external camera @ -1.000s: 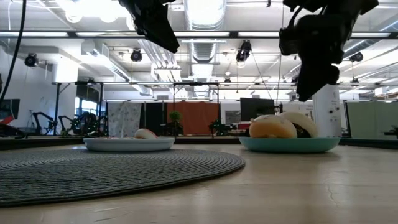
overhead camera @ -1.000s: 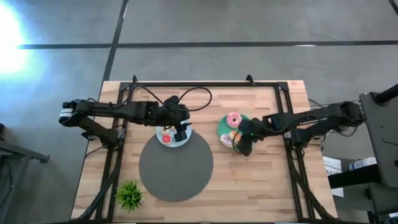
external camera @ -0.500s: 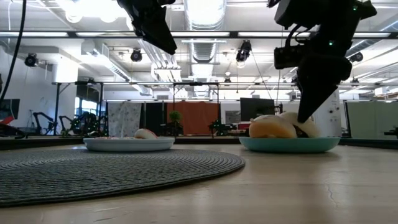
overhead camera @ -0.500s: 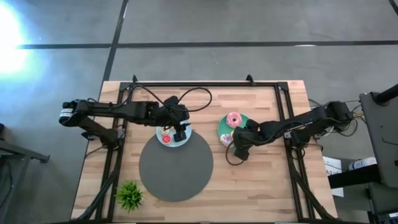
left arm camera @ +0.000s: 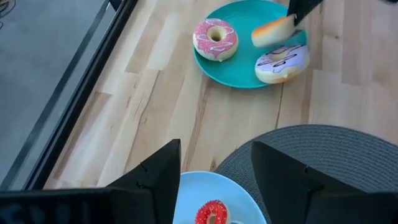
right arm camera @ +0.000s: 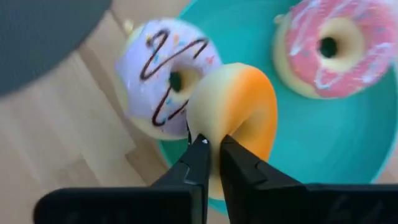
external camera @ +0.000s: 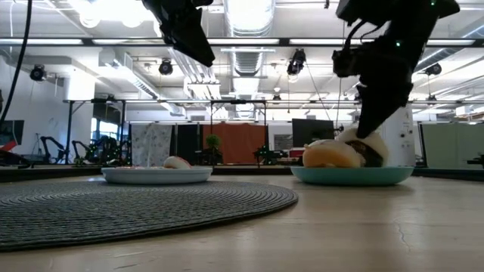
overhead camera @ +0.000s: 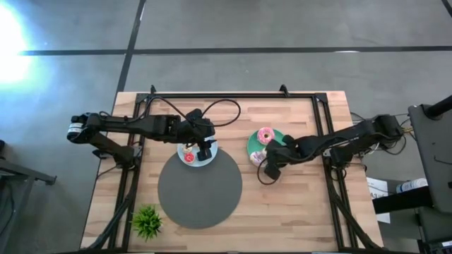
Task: Pick & Place donuts
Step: Put the big black donut on the blue plate
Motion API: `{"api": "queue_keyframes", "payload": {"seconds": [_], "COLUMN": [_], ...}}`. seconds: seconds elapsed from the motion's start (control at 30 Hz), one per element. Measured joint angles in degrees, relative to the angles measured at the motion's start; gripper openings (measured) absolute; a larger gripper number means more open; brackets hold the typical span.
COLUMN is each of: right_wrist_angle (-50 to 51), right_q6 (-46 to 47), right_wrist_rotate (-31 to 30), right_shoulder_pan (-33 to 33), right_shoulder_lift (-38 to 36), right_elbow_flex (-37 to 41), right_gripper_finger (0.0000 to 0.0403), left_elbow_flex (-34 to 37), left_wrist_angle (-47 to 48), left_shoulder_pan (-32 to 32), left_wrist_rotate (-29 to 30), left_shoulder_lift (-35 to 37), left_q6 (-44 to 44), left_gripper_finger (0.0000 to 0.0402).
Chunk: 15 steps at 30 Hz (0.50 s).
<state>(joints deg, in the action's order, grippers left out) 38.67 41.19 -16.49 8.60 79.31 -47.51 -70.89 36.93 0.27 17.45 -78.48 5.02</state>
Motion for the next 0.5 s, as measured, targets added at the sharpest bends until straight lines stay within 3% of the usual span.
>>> {"api": "queue_keyframes", "payload": {"seconds": [0.27, 0.4, 0.5], "right_wrist_angle": [-0.1, -2.1, -14.1], "right_q6": [21.2, 37.5, 44.4], "right_wrist_rotate": [-3.1, 0.1, 0.5], "right_shoulder_pan": [-2.9, -6.1, -6.4], "right_shoulder_lift": [-12.6, -21.5, -27.9], "right_elbow_flex": [2.7, 11.6, 19.6], "right_gripper_finger": [0.0012, 0.0012, 0.0012], "left_elbow_flex": [0.0, 0.0, 0.0], "left_wrist_angle": [0.1, 0.1, 0.1], "left_shoulder_pan": [0.0, -0.2, -0.6], "left_wrist_rotate": [0.0, 0.0, 0.0], "left_shoulder_lift": [0.0, 0.0, 0.0], "left_q6": [0.7, 1.0, 1.1], "left_gripper_finger": [0.0171, 0.0171, 0.0171]}}
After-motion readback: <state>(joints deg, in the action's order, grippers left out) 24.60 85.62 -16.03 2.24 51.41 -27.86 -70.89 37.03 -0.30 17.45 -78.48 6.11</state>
